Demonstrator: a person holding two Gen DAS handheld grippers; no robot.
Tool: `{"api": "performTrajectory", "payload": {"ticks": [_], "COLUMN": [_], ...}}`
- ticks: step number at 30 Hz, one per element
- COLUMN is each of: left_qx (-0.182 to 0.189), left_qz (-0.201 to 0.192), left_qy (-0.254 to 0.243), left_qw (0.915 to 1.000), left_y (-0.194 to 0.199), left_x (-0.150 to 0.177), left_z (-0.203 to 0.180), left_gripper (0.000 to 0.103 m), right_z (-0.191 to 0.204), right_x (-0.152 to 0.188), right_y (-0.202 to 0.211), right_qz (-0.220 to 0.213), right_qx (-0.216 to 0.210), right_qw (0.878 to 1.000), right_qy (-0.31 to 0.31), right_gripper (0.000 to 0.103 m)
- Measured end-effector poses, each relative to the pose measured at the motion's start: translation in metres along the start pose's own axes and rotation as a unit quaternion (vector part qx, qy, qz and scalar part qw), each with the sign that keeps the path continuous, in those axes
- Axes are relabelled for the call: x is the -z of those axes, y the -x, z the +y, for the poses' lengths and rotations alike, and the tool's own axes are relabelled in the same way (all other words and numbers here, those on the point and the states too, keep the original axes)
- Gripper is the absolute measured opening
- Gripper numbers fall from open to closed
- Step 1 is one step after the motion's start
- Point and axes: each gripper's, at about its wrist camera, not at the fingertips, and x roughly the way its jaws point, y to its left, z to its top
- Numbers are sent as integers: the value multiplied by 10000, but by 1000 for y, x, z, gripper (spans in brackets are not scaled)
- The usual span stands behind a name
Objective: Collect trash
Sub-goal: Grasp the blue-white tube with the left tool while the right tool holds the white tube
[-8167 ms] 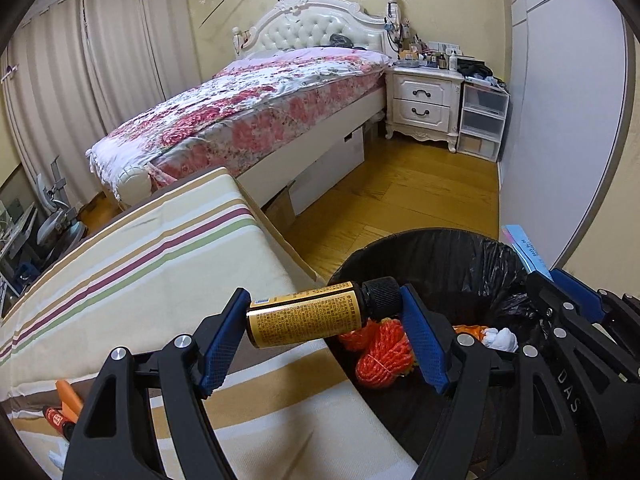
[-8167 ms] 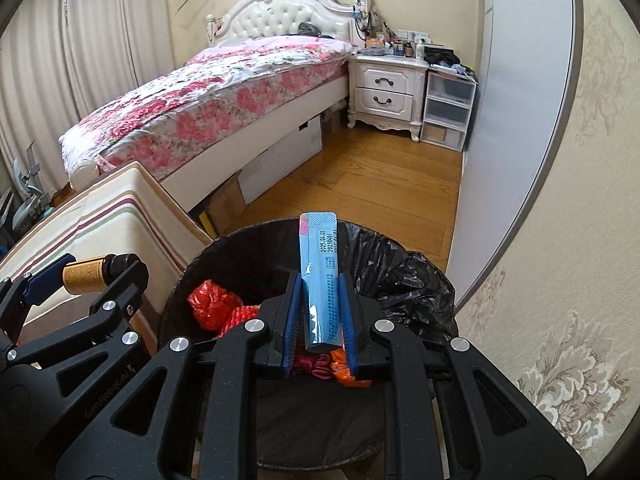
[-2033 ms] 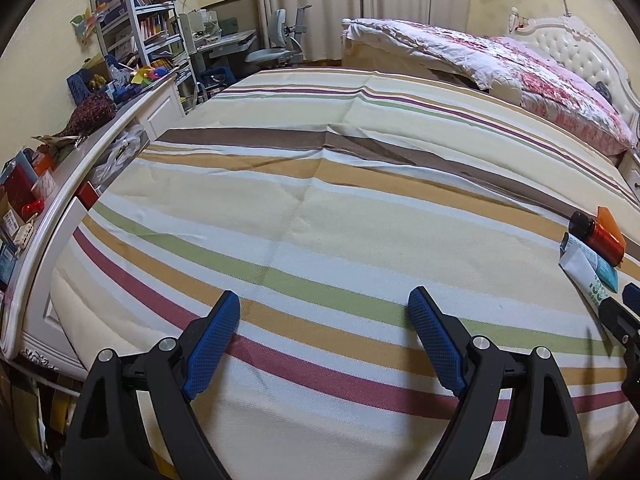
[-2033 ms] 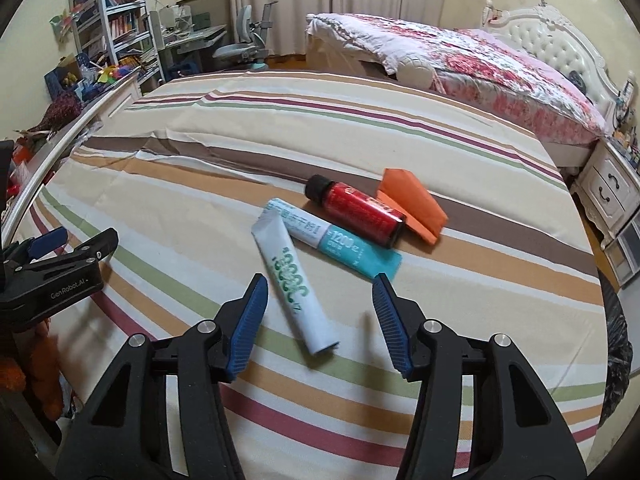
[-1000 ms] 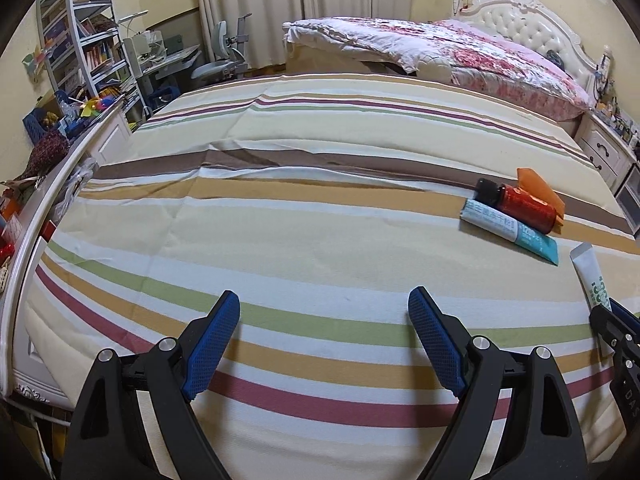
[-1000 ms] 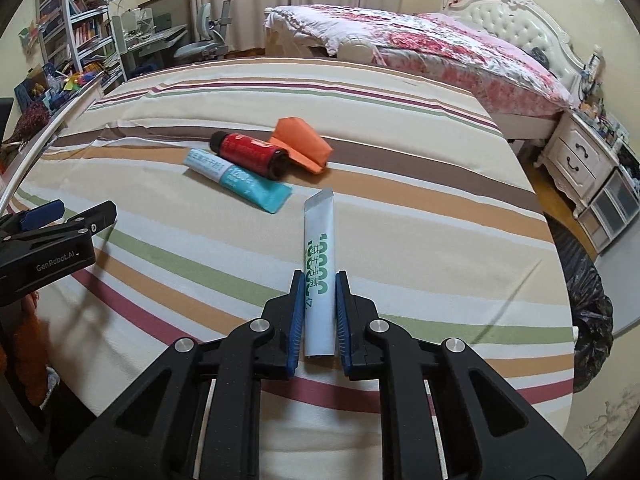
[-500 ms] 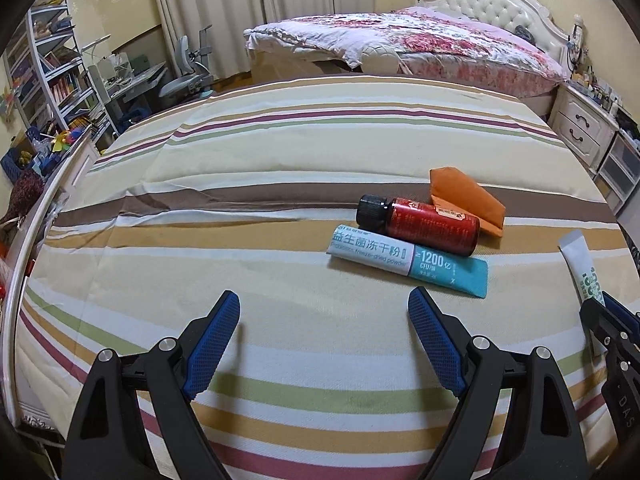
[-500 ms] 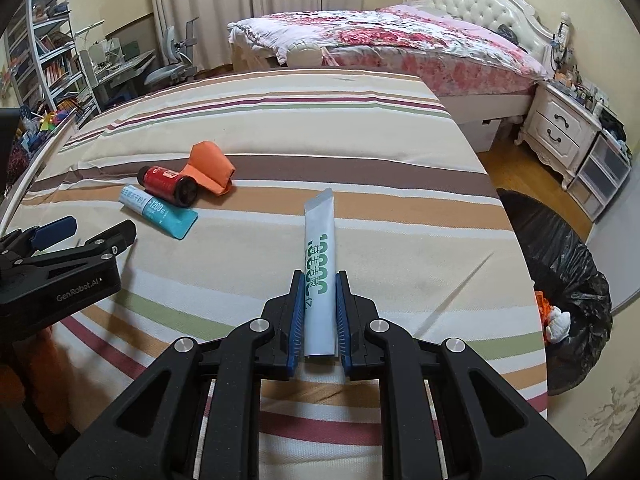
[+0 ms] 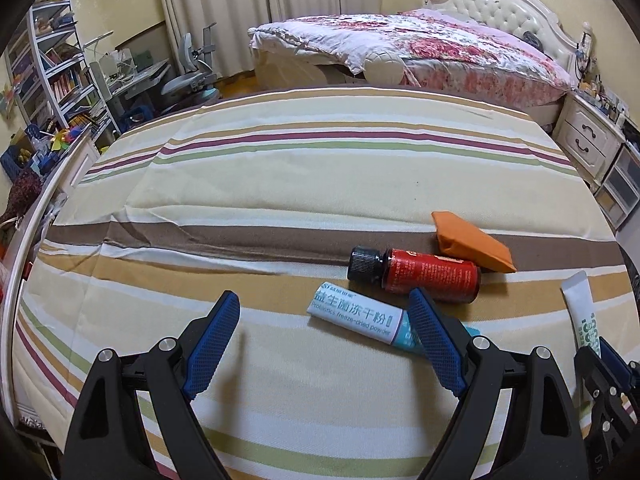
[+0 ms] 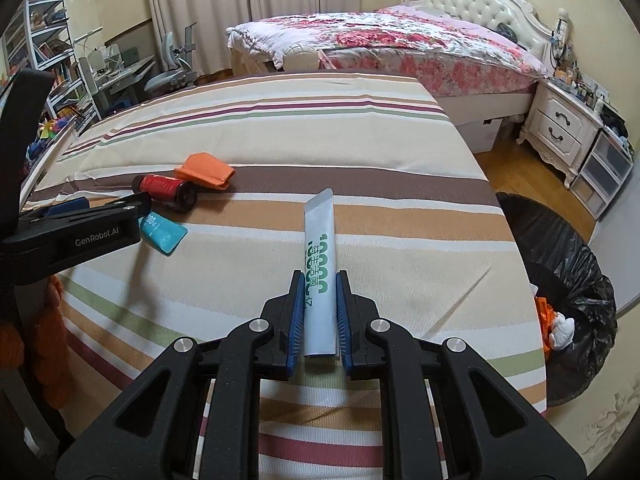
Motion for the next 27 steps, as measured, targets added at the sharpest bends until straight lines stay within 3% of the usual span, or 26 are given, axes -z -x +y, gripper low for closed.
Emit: {"api": "performTrajectory", "payload": {"ticks": [9,27], "left_qx": [125,56], "left_qz": [150,231], "left_qy": [-186,-42], "left_qw": [9996,9997], "left_y": [-3,13], "left_x": [8,35], "left_z": [-9,39], "left_gripper": [84,84], "right_z": [-1,6], "right_x": [-6,-2], "right_y": [-2,-2], "right_qz": [-8,-45], "right_qx": [49,163], "right_qw": [10000,9998], "right_qy": [44,89], "right_gripper": [16,17]}}
